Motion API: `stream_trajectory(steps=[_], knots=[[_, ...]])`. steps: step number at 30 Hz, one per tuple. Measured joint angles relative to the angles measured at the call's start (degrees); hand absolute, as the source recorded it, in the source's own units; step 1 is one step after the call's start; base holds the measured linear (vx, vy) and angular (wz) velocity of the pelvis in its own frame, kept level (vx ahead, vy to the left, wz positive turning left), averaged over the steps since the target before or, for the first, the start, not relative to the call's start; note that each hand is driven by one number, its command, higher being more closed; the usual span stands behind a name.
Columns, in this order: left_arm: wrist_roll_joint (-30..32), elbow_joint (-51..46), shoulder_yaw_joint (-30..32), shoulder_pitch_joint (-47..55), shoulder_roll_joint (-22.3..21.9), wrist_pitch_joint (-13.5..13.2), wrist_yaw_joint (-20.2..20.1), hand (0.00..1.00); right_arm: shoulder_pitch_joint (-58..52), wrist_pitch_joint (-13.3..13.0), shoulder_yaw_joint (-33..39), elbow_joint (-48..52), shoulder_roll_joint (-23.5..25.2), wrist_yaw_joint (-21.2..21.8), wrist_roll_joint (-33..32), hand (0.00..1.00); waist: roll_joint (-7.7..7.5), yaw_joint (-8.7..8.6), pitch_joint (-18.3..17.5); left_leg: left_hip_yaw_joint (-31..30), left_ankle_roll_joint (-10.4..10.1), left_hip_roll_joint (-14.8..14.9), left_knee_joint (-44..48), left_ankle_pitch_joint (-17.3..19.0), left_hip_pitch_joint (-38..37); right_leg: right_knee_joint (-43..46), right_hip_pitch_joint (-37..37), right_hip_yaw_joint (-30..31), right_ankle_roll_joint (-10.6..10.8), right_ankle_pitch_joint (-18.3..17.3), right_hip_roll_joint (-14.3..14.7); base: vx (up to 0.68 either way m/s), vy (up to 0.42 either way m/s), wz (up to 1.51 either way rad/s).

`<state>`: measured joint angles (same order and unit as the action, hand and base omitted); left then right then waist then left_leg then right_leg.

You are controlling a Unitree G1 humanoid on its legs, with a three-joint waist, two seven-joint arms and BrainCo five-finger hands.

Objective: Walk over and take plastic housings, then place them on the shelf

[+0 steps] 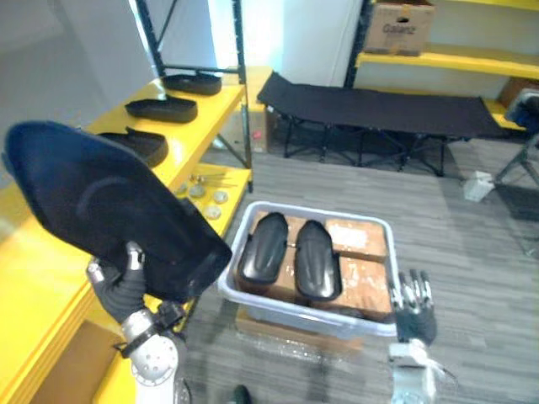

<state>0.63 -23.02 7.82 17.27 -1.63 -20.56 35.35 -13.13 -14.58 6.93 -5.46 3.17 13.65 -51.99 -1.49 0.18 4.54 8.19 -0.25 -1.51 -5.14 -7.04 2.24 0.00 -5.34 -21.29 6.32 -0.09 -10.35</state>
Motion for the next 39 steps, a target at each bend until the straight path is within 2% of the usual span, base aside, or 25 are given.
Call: stream_trajectory(steps=[2,3,7,9,11,13,14,16,19,21,23,26,29,30,31,32,33,34,36,39], knots=[[0.5,-2.6,5.0,0.5,-0.6,0.5,1.1,1.0,3.1,0.0,-1.7,0.0,-0.1,1.5,-1.9,0.0,0.02,2.03,1.0,-4.4,0.3,-1.2,0.0,-0.5,0.2,-0.2,-2.2,-4.5,0.7,-0.6,-0.6,0.02,0.026,0.97],[0.5,-3.2,6.4,0.8,-1.0,0.6,1.2,1.0,3.8,0.0,-2.0,0.0,-0.2,1.5,-1.8,0.0,0.04,2.48,1.1,-5.3,0.3,-1.5,0.0,-0.7,0.3,-0.2,-2.8,-5.7,0.9,-0.8,-0.6,0.02,0.029,0.99],[0.3,-7.1,16.1,5.2,-2.4,0.7,1.7,1.0,8.7,0.9,-5.0,-0.4,-1.5,1.5,0.1,0.0,-0.35,6.92,2.2,-10.1,0.7,-3.3,0.0,-1.1,1.1,0.6,-4.7,-10.5,0.9,-2.0,-1.4,0.03,0.044,0.64],[-0.3,-7.4,18.7,6.8,-3.5,0.5,1.2,1.0,10.3,0.8,-6.2,-0.4,-1.8,1.9,1.3,0.0,-0.46,7.96,2.2,-12.1,0.8,-4.0,0.0,-1.1,1.1,2.0,-5.0,-11.7,0.1,-2.8,-1.9,0.03,0.041,0.56],[-1.6,-7.3,19.8,7.9,-4.0,0.1,-1.6,1.0,11.9,-0.2,-7.9,-0.3,-2.5,1.8,3.5,0.0,-0.6,8.85,2.3,-14.1,1.1,-4.1,0.0,-0.9,1.1,5.1,-4.8,-11.1,-1.4,-3.9,-2.2,0.01,0.031,0.57],[-2.9,-7.2,19.4,7.3,-3.6,-0.6,-3.6,1.0,12.1,-1.2,-7.9,0.2,-2.9,0.7,4.1,0.0,-0.79,8.46,2.5,-15.6,1.1,-4.2,0.0,-0.9,0.9,7.3,-4.7,-9.1,-2.1,-4.4,-2.3,0.0,0.015,0.55],[-3.2,-7.2,18.9,6.4,-3.1,-1.2,-5.1,1.0,11.9,-2.0,-7.4,0.8,-3.5,-1.6,5.6,0.0,-1.03,8.41,2.8,-15.8,1.1,-4.1,0.0,-0.9,0.9,8.3,-4.7,-6.7,-3.0,-5.3,-2.3,-0.01,-0.002,0.46],[-3.8,-7.0,18.2,5.7,-3.0,-2.0,-5.5,1.0,12.1,-1.8,-6.6,1.0,-4.0,-4.0,5.8,0.0,-2.08,8.45,2.8,-15.6,1.0,-4.2,0.0,-1.0,1.0,7.9,-4.7,-6.3,-2.9,-6.2,-2.2,-0.01,-0.045,0.12],[-6.9,-4.9,17.2,4.4,-2.8,-2.0,-5.2,1.0,11.8,-1.2,-4.7,1.7,-4.5,-4.9,8.1,0.0,-2.15,7.92,2.9,-15.3,0.3,-4.1,0.1,-1.6,1.9,5.1,-4.8,-4.0,-2.7,-7.2,-1.4,-0.04,-0.098,-0.08],[-7.4,-3.7,15.9,4.1,-3.0,-1.9,-4.4,1.0,11.4,-0.3,-3.9,2.2,-5.7,-4.5,9.9,0.0,-1.6,7.09,3.6,-15.3,-0.2,-3.6,0.1,-2.1,2.4,4.2,-4.8,-3.5,-1.9,-7.8,-0.7,-0.08,-0.122,-0.03],[-6.8,-3.6,15.2,4.1,-3.1,-1.7,-4.0,1.0,10.5,0.2,-2.9,2.4,-6.3,-3.0,10.1,0.0,-0.31,6.46,4.4,-14.9,-1.0,-2.3,0.1,-2.7,2.4,4.4,-4.6,-3.2,-1.0,-8.1,0.5,-0.08,-0.132,-0.06],[-6.5,-3.6,15.4,5.0,-3.2,-1.5,-1.7,1.0,10.4,0.8,-2.7,2.5,-6.8,-1.7,10.4,0.0,0.15,6.91,4.6,-14.8,-1.5,-0.5,0.3,-3.3,2.3,5.2,-4.1,-2.7,-1.0,-8.4,1.9,-0.04,-0.133,-0.09],[-6.5,-3.6,16.3,6.3,-3.6,-0.4,-1.2,1.0,10.5,1.0,-3.0,2.5,-6.8,-0.2,10.6,0.0,0.25,7.06,4.7,-14.9,-1.8,0.4,0.4,-3.1,2.8,6.5,-3.7,-3.3,-1.5,-9.4,2.7,-0.03,-0.122,0.07],[-6.6,-3.6,16.3,6.9,-3.9,-0.2,-1.3,1.0,10.5,1.0,-3.1,2.5,-6.8,0.3,10.7,0.0,0.31,6.96,4.8,-13.3,-1.4,0.7,0.9,-2.5,3.1,6.6,-4.1,-4.4,-1.5,-9.7,2.8,-0.02,-0.091,0.55],[-6.6,-3.6,16.1,6.9,-3.8,0.0,-2.0,1.0,10.4,1.0,-2.9,2.5,-6.8,0.3,10.7,0.0,0.23,6.7,5.1,-8.6,0.5,1.1,5.1,-0.6,5.2,6.5,-5.2,-6.6,-1.4,-9.9,2.5,0.0,-0.071,0.71],[-6.6,-3.6,16.1,6.8,-3.8,0.0,-2.3,1.0,10.4,1.0,-2.9,2.5,-6.9,0.3,10.8,0.0,0.38,6.69,5.2,-6.5,1.3,1.5,7.3,0.2,6.1,6.5,-5.9,-7.6,-1.3,-9.9,2.4,0.04,-0.024,0.99],[-6.9,-3.6,16.1,6.4,-3.8,0.0,-3.3,1.0,10.4,1.0,-3.0,2.5,-7.3,0.2,11.3,0.0,0.9,6.83,6.0,-1.2,2.7,2.6,11.9,2.6,7.1,6.6,-8.1,-10.1,-1.2,-10.0,2.3,0.05,-0.008,0.78],[-7.0,-3.6,16.1,6.5,-3.8,0.0,-3.7,1.0,10.3,1.0,-3.0,2.6,-7.3,0.2,11.6,0.0,1.05,6.86,6.2,0.5,3.1,2.8,12.8,3.2,7.1,6.6,-8.9,-10.9,-0.9,-10.2,2.3,0.06,0.001,0.89],[-7.0,-3.5,15.8,6.6,-3.8,0.0,-4.6,1.0,10.0,1.0,-3.0,2.7,-7.6,0.1,12.4,0.0,1.5,6.97,6.0,2.0,2.6,2.3,13.0,3.9,6.8,6.7,-10.4,-12.2,-0.8,-10.3,1.5,0.05,0.032,0.72],[-7.0,-3.5,14.4,6.4,-3.8,0.2,-5.1,1.0,9.9,1.0,-3.1,2.8,-7.5,-0.1,13.3,0.0,1.36,6.72,6.0,3.7,2.4,0.8,9.0,3.7,5.5,7.5,-10.7,-13.1,-0.9,-10.3,-0.2,0.05,0.1,0.76]])
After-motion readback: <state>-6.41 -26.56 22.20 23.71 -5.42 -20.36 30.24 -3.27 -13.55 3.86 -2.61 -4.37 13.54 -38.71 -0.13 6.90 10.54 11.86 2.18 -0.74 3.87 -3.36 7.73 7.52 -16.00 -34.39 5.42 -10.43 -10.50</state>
